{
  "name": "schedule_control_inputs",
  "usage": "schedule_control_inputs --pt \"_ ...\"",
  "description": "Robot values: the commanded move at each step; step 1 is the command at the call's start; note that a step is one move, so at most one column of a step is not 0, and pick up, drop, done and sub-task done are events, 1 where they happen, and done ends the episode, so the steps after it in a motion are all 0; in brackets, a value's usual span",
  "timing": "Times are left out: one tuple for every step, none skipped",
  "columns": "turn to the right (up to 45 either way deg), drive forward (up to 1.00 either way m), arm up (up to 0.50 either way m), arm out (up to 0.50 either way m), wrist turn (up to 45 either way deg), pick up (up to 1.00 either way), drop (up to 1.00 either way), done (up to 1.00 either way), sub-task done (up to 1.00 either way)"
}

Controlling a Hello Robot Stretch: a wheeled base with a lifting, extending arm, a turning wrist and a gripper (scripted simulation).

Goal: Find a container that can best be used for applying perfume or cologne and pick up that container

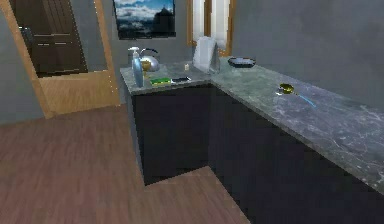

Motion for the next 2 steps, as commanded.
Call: schedule_control_inputs --pt "0.0 0.0 0.0 0.0 45.0 0.0 0.0 0.0 0.0" --pt "0.0 0.0 0.0 0.0 45.0 0.0 0.0 0.0 0.0"
